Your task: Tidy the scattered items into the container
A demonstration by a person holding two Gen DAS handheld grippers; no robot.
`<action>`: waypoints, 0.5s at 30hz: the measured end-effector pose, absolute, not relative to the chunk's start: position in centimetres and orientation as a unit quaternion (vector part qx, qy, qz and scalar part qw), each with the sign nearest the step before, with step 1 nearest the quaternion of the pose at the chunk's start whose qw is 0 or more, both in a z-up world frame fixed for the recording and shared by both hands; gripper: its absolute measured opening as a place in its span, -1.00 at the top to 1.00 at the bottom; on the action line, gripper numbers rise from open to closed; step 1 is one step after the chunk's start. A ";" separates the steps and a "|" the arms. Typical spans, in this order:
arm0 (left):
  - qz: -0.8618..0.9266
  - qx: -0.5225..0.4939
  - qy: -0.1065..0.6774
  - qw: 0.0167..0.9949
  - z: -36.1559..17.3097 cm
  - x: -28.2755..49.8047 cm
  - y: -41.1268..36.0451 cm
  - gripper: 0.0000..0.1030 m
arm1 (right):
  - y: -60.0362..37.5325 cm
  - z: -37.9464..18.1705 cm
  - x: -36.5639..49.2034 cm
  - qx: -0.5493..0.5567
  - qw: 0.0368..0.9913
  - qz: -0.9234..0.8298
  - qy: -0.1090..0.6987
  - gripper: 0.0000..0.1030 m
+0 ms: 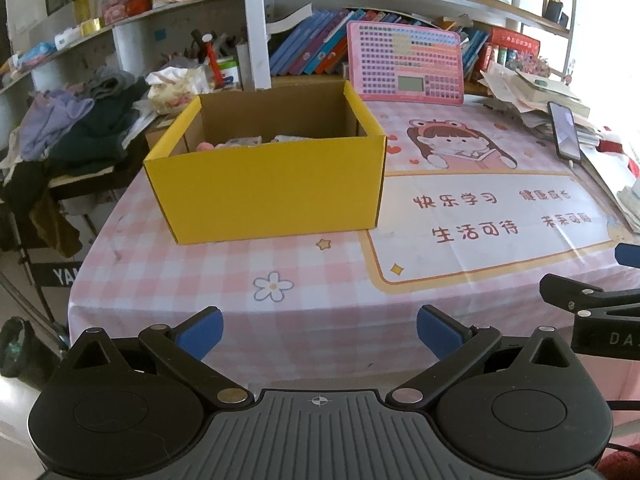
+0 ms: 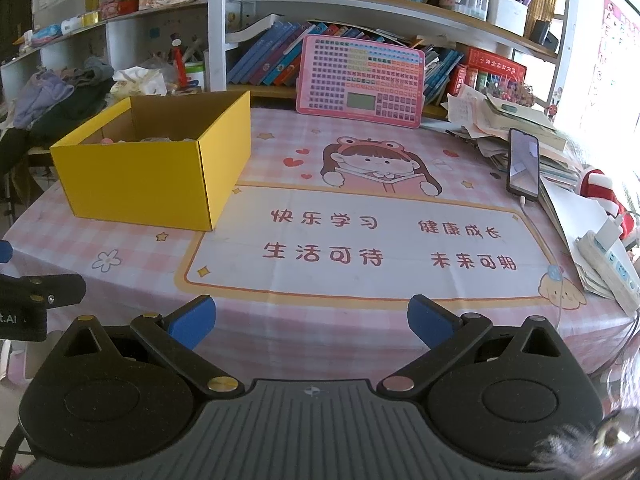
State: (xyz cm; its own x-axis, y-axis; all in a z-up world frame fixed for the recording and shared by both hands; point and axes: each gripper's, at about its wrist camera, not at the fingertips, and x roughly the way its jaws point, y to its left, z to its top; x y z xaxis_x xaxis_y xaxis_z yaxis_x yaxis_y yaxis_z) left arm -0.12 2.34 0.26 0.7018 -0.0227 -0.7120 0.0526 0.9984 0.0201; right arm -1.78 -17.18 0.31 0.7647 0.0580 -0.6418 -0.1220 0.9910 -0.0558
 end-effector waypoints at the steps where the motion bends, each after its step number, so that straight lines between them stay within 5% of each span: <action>1: -0.019 0.019 0.386 0.922 0.3 -0.1 2.4 -1.00 | -17.2 0.3 -1.7 -0.047 0.938 0.048 0.340 -1.00; 15: -0.022 0.021 0.382 0.924 0.6 0.1 2.2 -1.00 | -17.2 0.5 -1.4 -0.040 0.939 0.052 0.338 -1.00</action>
State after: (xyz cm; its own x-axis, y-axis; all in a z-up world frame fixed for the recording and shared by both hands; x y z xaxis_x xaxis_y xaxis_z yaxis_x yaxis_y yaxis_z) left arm 0.06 2.21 0.60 0.7068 -0.0246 -0.7070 0.0573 0.9981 0.0226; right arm -1.39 -17.17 0.53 0.7661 0.0710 -0.6388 -0.1244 0.9915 -0.0391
